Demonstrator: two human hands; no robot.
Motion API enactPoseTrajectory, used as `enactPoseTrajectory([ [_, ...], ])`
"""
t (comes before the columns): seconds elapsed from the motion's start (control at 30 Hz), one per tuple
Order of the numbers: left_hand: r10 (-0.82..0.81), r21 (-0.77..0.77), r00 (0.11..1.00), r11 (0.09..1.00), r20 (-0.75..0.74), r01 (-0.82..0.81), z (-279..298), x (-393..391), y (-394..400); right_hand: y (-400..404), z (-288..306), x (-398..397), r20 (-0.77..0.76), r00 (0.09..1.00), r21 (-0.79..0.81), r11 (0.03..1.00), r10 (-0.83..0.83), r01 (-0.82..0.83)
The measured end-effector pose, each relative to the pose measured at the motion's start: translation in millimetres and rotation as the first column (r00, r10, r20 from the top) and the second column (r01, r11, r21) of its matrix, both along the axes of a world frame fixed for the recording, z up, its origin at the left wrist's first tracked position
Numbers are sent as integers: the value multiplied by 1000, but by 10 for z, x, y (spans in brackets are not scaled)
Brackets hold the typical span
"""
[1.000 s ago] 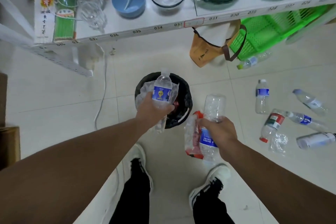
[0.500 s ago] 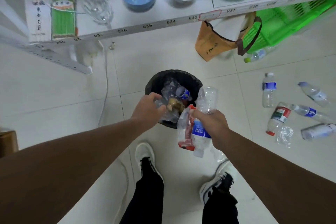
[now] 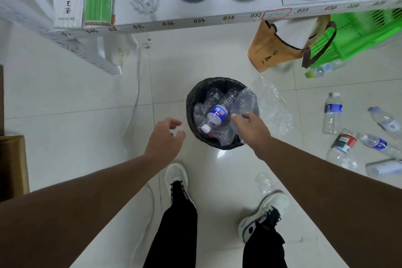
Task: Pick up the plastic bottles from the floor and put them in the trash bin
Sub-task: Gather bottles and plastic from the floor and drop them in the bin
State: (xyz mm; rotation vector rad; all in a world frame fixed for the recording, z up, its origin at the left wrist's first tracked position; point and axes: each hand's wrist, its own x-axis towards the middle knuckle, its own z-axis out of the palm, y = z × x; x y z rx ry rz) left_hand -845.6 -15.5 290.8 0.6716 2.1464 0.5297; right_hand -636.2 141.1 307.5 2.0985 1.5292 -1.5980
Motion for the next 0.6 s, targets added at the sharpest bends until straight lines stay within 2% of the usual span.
enactPoseTrajectory([
  [0.2, -45, 30, 999, 999, -6, 45, 199, 217, 227, -98, 211, 513, -6, 1000, -18, 1000, 7, -7],
  [0.37, -140, 74, 990, 987, -11, 140, 320, 614, 462, -207, 332, 1123, 4, 993, -45, 992, -118, 118],
  [0.6, -331, 14, 943, 944, 45, 331, 416, 1454, 783, -498, 403, 2365, 31, 960, -91, 955, -280, 281],
])
